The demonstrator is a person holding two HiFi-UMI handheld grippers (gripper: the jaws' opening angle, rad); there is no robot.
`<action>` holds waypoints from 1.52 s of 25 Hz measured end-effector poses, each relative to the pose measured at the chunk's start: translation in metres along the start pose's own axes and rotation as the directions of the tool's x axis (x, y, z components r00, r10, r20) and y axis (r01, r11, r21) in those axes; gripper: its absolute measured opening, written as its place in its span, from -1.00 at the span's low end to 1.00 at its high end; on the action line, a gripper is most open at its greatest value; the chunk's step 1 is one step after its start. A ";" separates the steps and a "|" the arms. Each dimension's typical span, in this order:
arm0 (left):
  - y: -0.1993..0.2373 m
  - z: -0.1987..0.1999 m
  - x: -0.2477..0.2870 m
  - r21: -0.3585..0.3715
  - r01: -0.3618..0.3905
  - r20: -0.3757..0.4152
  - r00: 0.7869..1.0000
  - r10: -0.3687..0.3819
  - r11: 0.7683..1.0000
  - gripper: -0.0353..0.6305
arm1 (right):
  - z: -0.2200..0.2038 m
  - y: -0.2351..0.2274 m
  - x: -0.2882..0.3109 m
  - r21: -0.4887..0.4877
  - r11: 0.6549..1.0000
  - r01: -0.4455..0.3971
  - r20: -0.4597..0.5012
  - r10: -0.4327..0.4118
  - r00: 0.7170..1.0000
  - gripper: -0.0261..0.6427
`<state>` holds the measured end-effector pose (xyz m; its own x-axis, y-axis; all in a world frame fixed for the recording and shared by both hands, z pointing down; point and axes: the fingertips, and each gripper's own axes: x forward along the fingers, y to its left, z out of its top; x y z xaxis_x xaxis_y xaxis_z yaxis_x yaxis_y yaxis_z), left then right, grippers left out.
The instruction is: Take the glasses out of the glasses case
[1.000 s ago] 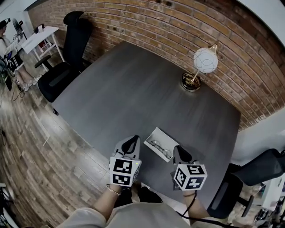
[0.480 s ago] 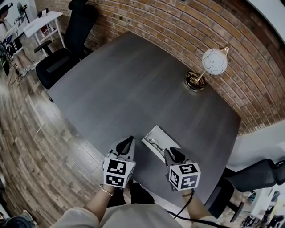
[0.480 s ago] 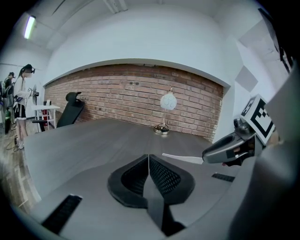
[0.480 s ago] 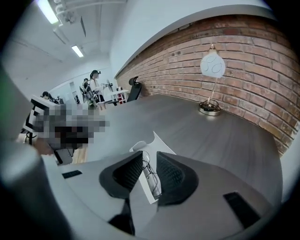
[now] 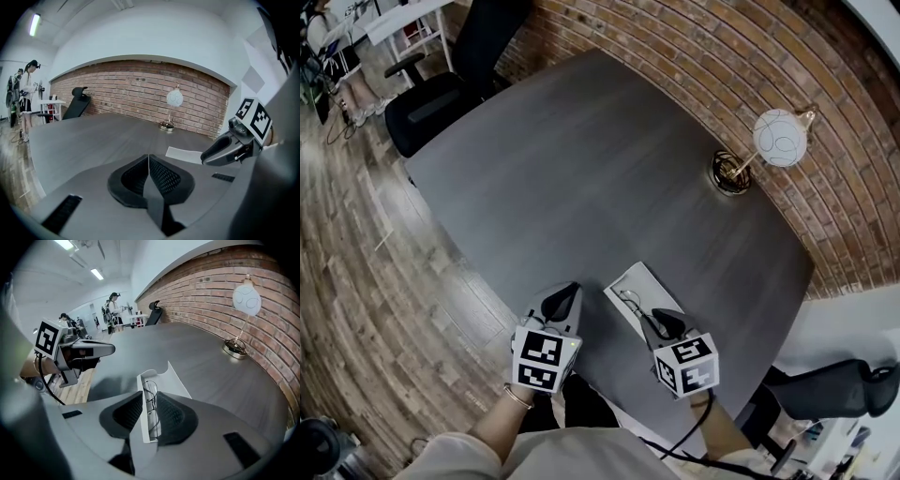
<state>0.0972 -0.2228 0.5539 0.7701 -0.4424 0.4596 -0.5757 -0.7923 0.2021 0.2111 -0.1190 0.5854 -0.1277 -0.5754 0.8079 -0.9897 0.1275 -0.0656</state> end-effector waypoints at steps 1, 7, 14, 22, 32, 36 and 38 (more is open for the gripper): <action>0.002 -0.001 0.000 -0.005 -0.004 -0.002 1.000 0.004 1.000 -0.82 | 0.000 0.001 0.002 -0.018 1.000 -0.011 -0.011 0.011 1.000 -0.61; 0.009 -0.009 -0.001 -0.030 -0.028 -0.012 1.000 0.028 0.999 -0.82 | -0.008 0.002 0.015 -0.101 0.992 -0.080 -0.096 0.071 0.993 -0.61; 0.020 -0.014 -0.001 -0.058 -0.055 -0.015 0.998 0.054 0.997 -0.82 | -0.012 -0.002 0.025 -0.137 0.982 -0.130 -0.173 0.106 0.979 -0.61; 0.027 -0.021 0.000 -0.085 -0.078 -0.020 0.997 0.077 0.993 -0.82 | -0.019 -0.003 0.030 -0.126 0.972 -0.197 -0.239 0.163 0.957 -0.61; 0.030 -0.026 0.002 -0.108 -0.084 -0.033 0.996 0.081 0.991 -0.82 | -0.024 0.001 0.034 -0.064 0.945 -0.321 -0.312 0.287 0.906 -0.61; 0.030 -0.026 0.002 -0.111 -0.082 -0.034 0.996 0.078 0.990 -0.82 | -0.025 0.003 0.034 -0.041 0.922 -0.384 -0.346 0.348 0.871 -0.65; 0.031 -0.027 0.003 -0.109 -0.080 -0.037 0.996 0.077 0.991 -0.82 | -0.025 0.003 0.035 -0.024 0.913 -0.408 -0.359 0.373 0.856 -0.65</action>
<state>0.0743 -0.2369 0.5844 0.7132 -0.4861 0.5050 -0.6622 -0.7035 0.2580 0.2056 -0.1187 0.6276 -0.4545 -0.1550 0.8772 -0.8498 0.3705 -0.3749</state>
